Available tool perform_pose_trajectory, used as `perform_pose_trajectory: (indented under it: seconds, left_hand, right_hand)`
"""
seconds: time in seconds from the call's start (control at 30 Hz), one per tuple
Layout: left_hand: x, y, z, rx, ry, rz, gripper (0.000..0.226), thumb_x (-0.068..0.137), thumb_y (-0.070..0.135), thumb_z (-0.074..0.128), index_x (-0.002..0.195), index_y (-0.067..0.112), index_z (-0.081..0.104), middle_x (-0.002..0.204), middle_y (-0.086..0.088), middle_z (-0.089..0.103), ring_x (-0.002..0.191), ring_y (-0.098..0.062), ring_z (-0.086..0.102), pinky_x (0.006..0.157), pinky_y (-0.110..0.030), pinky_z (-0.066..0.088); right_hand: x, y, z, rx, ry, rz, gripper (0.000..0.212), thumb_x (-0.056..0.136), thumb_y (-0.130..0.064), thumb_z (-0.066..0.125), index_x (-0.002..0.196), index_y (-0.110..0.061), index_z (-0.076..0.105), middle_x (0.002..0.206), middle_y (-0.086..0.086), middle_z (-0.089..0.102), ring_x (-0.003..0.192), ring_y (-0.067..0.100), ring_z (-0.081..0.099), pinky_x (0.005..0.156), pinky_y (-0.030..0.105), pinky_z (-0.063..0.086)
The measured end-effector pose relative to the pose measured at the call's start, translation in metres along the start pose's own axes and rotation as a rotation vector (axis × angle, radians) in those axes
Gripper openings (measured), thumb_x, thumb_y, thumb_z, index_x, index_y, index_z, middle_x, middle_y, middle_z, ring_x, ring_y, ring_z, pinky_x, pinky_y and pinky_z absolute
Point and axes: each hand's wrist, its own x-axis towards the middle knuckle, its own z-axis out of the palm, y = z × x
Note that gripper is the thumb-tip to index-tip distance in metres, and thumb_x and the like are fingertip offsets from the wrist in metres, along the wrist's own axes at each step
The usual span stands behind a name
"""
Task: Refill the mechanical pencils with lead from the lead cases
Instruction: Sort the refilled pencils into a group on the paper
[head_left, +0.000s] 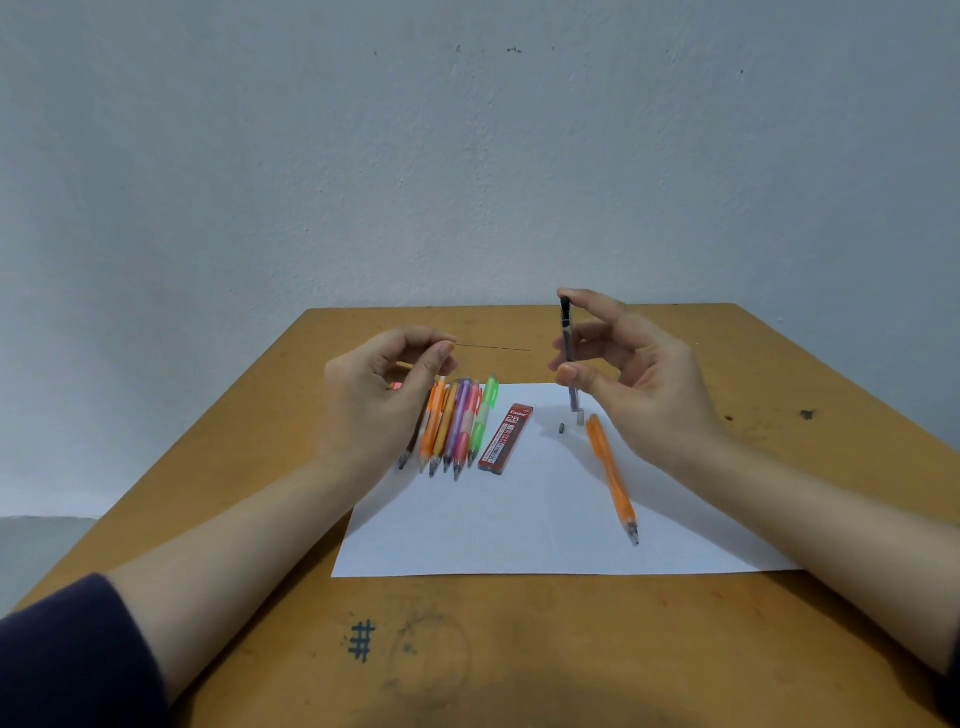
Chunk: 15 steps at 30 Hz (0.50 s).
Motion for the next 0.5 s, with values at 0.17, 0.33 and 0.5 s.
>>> perform_pose_trajectory:
  seconds: [0.17, 0.33, 0.5]
  left_hand:
    - [-0.0007, 0.0008, 0.0008, 0.001, -0.002, -0.006, 0.015, 0.087, 0.028, 0.057, 0.1, 0.024, 0.062, 0.085, 0.017, 0.066, 0.082, 0.002, 0.065, 0.069, -0.01, 0.05]
    - [0.0001, 0.0018, 0.0011, -0.018, 0.006, -0.027, 0.016, 0.086, 0.03, 0.057, 0.099, 0.025, 0.063, 0.084, 0.016, 0.067, 0.081, 0.001, 0.066, 0.069, -0.011, 0.051]
    - [-0.0006, 0.0024, 0.0002, -0.008, 0.001, -0.029, 0.013, 0.086, 0.032, 0.056, 0.098, 0.031, 0.061, 0.084, 0.017, 0.067, 0.082, 0.0, 0.066, 0.07, -0.013, 0.052]
  right_hand:
    - [-0.0012, -0.0058, 0.0009, 0.073, 0.026, 0.025, 0.031, 0.095, 0.005, 0.046, 0.108, -0.018, 0.062, 0.101, 0.013, 0.062, 0.084, 0.02, 0.068, 0.07, 0.035, 0.059]
    - [-0.0015, -0.0054, 0.0023, 0.094, 0.007, 0.09, 0.035, 0.093, 0.008, 0.046, 0.113, -0.019, 0.059, 0.099, 0.009, 0.064, 0.085, 0.019, 0.07, 0.076, 0.031, 0.057]
    - [-0.0031, -0.0077, 0.0038, -0.008, -0.008, 0.153, 0.057, 0.085, 0.007, 0.061, 0.122, -0.035, 0.052, 0.101, 0.007, 0.064, 0.094, 0.019, 0.068, 0.077, 0.038, 0.058]
